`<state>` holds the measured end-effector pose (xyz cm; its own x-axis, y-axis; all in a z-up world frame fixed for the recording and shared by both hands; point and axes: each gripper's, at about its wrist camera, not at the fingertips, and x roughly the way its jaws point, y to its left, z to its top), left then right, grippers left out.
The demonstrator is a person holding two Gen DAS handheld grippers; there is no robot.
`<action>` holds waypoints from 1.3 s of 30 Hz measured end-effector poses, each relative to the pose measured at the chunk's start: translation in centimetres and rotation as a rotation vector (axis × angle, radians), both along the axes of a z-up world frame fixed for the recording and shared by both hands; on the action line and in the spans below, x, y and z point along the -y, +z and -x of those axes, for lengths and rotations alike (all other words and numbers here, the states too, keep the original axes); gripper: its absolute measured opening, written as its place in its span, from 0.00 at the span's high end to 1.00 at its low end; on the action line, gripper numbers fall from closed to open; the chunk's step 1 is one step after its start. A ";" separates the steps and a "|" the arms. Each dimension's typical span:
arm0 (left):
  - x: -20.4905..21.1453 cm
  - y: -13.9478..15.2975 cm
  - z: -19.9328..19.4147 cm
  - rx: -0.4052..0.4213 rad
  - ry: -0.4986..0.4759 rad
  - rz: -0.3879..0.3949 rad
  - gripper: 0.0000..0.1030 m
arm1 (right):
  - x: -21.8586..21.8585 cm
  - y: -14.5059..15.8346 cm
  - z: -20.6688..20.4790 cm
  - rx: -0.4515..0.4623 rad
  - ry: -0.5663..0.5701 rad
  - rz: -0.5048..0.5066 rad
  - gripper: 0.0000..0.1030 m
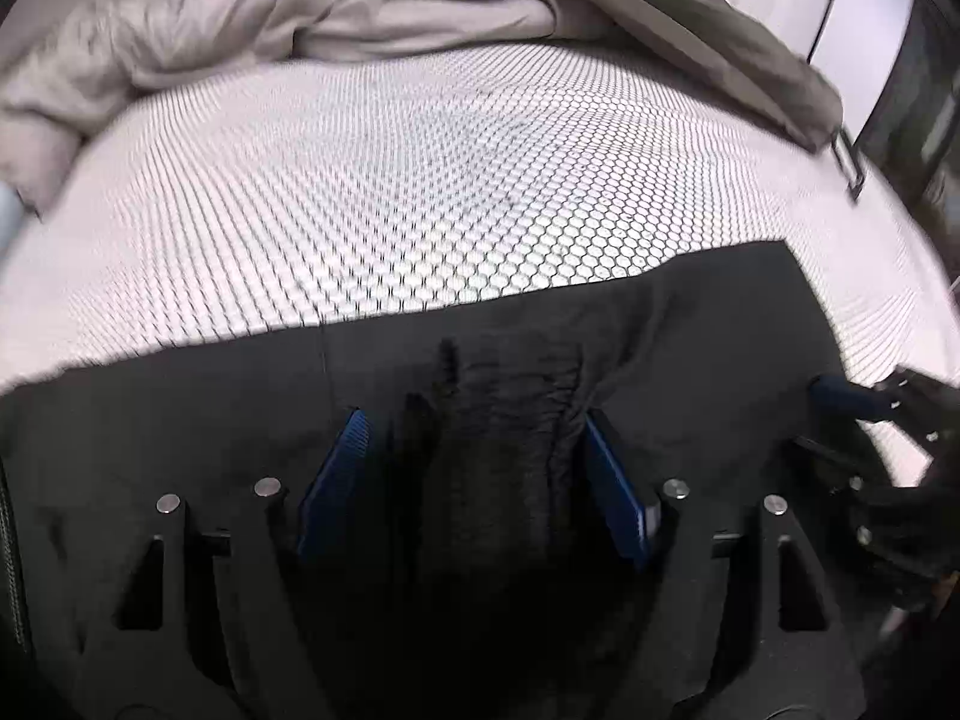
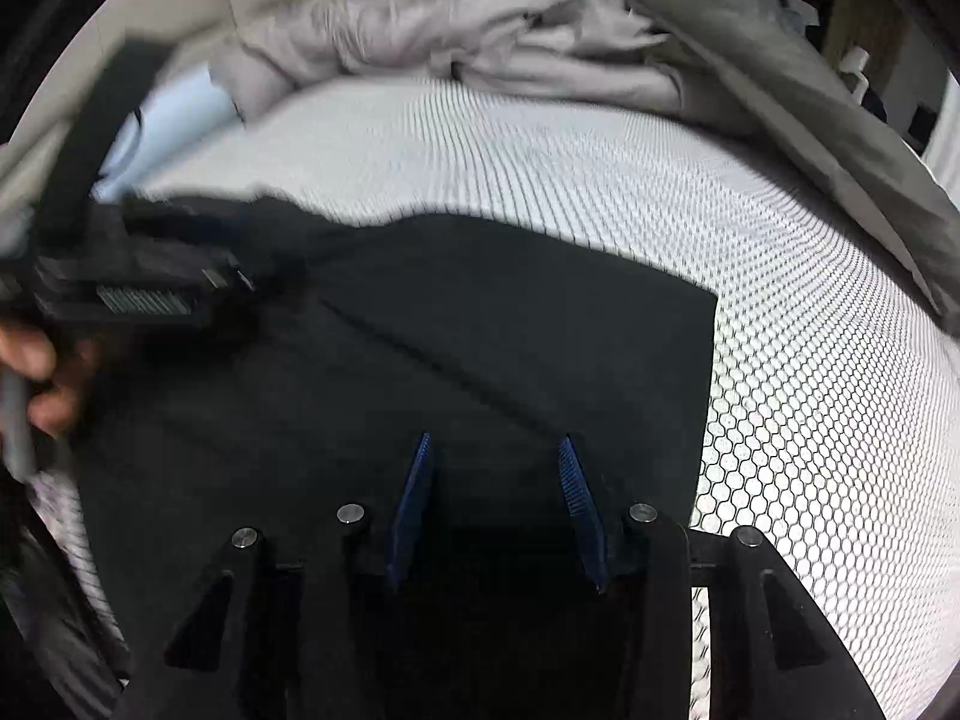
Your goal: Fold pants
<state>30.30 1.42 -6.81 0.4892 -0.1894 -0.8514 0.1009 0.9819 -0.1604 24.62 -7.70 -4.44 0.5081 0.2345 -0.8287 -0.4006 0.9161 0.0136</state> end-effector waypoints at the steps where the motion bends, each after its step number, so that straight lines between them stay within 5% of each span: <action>1: -0.4 0.1 0.1 0.008 -0.009 0.010 0.31 | 0.4 -0.1 0.1 0.003 -0.005 0.004 0.58; 6: -1.6 1.9 1.8 0.058 0.018 -0.005 0.30 | 5.1 0.1 0.8 0.019 -0.131 0.063 0.56; 9: -1.1 4.7 4.6 0.183 0.023 -0.082 0.32 | 7.4 1.0 1.4 0.016 -0.177 -0.055 0.56; 12: 1.0 6.7 5.7 0.279 -0.055 -0.032 0.32 | 7.1 2.9 2.4 0.078 -0.167 -0.123 0.56; 15: 4.4 5.3 4.5 0.227 -0.173 -0.077 0.32 | 5.0 3.5 1.4 0.081 -0.127 -0.172 0.55; 18: 5.2 2.7 2.1 0.136 -0.163 -0.094 0.32 | 2.8 2.7 -0.3 0.060 -0.119 -0.166 0.55; 24: 1.9 -0.5 -0.1 0.064 -0.104 -0.030 0.27 | 0.5 0.0 -3.1 -0.011 -0.118 -0.038 0.56; 26: 0.0 -1.0 0.2 0.031 -0.073 0.050 0.26 | 2.0 -0.4 -3.4 0.006 -0.185 0.005 0.55; 33: -0.2 3.9 5.6 0.196 -0.062 0.010 0.32 | 6.4 2.5 0.3 0.050 -0.246 -0.089 0.55; 36: 2.8 4.3 8.7 0.238 -0.157 0.010 0.31 | 4.6 3.8 3.5 0.059 -0.129 -0.206 0.55; 39: 5.8 2.2 9.5 0.187 -0.279 -0.033 0.31 | 2.3 2.4 4.4 0.009 -0.045 -0.225 0.55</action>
